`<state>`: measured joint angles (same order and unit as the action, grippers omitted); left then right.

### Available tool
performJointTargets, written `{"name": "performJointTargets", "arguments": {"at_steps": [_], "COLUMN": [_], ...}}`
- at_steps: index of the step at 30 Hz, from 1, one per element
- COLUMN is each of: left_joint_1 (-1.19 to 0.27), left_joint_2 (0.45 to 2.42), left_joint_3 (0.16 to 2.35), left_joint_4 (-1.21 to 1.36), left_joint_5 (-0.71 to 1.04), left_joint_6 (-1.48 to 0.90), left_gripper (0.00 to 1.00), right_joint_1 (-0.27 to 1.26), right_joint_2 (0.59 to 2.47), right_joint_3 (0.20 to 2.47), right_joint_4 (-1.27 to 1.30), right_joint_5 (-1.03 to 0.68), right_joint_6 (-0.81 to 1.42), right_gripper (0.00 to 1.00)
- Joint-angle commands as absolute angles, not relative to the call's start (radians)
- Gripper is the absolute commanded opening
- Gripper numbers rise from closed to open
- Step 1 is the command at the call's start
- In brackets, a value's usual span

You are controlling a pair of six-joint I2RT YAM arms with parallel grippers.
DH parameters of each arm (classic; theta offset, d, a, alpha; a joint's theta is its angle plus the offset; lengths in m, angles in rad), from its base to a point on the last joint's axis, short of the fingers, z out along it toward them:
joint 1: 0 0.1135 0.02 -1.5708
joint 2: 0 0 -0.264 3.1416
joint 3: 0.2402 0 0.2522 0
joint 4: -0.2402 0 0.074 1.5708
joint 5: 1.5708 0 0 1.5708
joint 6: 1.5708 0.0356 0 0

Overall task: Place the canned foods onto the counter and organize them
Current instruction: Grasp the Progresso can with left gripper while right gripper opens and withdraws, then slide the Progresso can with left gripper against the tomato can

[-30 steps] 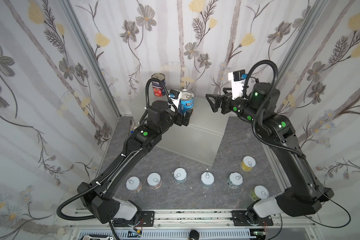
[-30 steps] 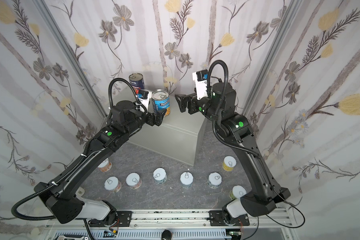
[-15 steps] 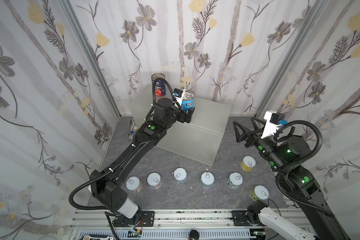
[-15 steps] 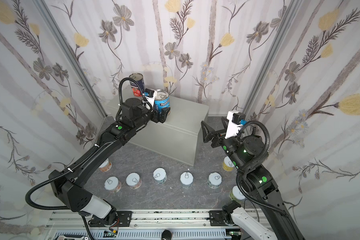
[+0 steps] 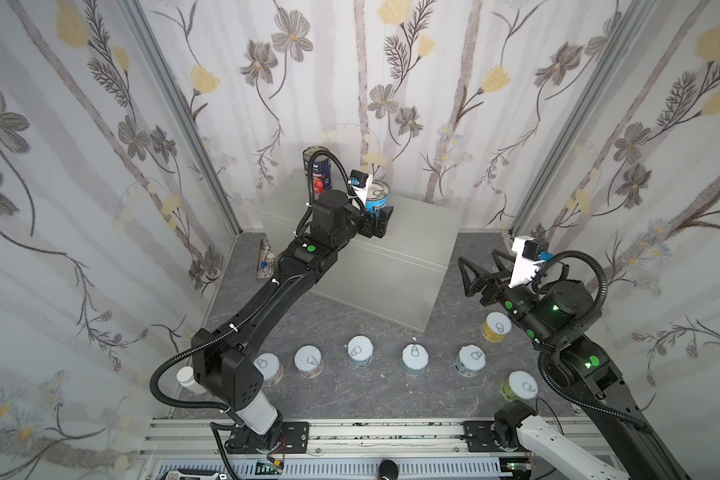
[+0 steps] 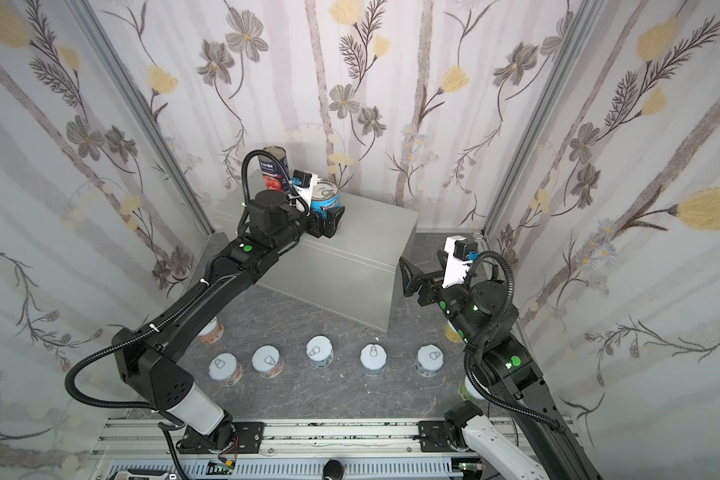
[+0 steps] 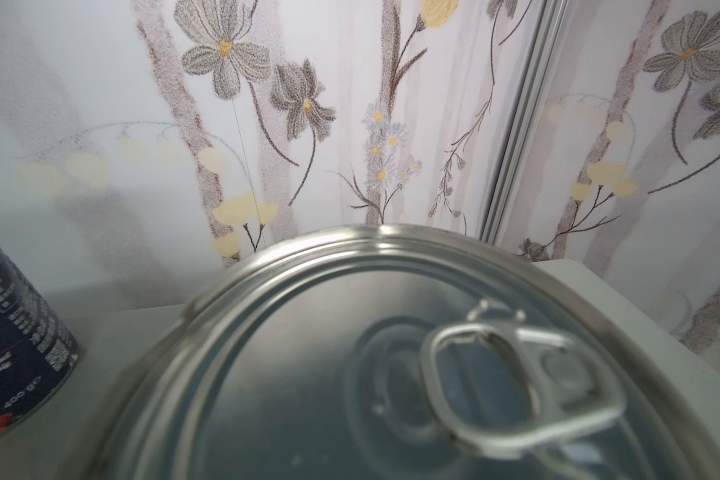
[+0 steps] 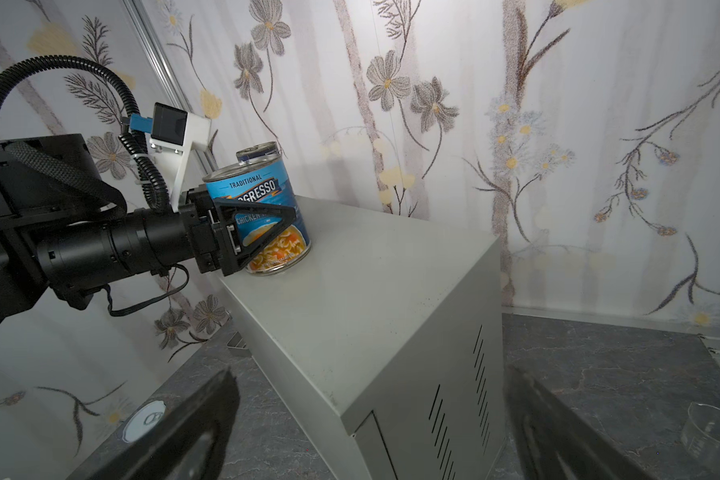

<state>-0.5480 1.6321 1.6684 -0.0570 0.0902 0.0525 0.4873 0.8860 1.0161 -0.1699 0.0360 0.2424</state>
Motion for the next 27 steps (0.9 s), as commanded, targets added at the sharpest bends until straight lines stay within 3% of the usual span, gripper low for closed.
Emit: {"name": "performJointTargets", "arguments": {"at_steps": [1,13,27], "left_joint_1": [-0.547,-0.546,-0.537], "left_joint_2": [1.641,1.655,1.609], "left_joint_3": [1.685,1.705,1.717], "left_joint_4": [0.0,0.012,0.006], "left_joint_5": [0.108,0.127,0.09], "left_joint_6": [0.062,0.054,0.034], "left_gripper": [0.98,0.81,0.78], "right_joint_1": [0.482,0.467,0.458], "right_joint_2": [0.887,0.885,0.912], "right_joint_3": [1.014,1.005,1.011], "right_joint_4": [-0.147,-0.155,-0.163], "right_joint_5": [0.031,0.017,0.01], "right_joint_6": [0.241,0.237,0.238], "right_gripper": [1.0,1.0,0.99]}}
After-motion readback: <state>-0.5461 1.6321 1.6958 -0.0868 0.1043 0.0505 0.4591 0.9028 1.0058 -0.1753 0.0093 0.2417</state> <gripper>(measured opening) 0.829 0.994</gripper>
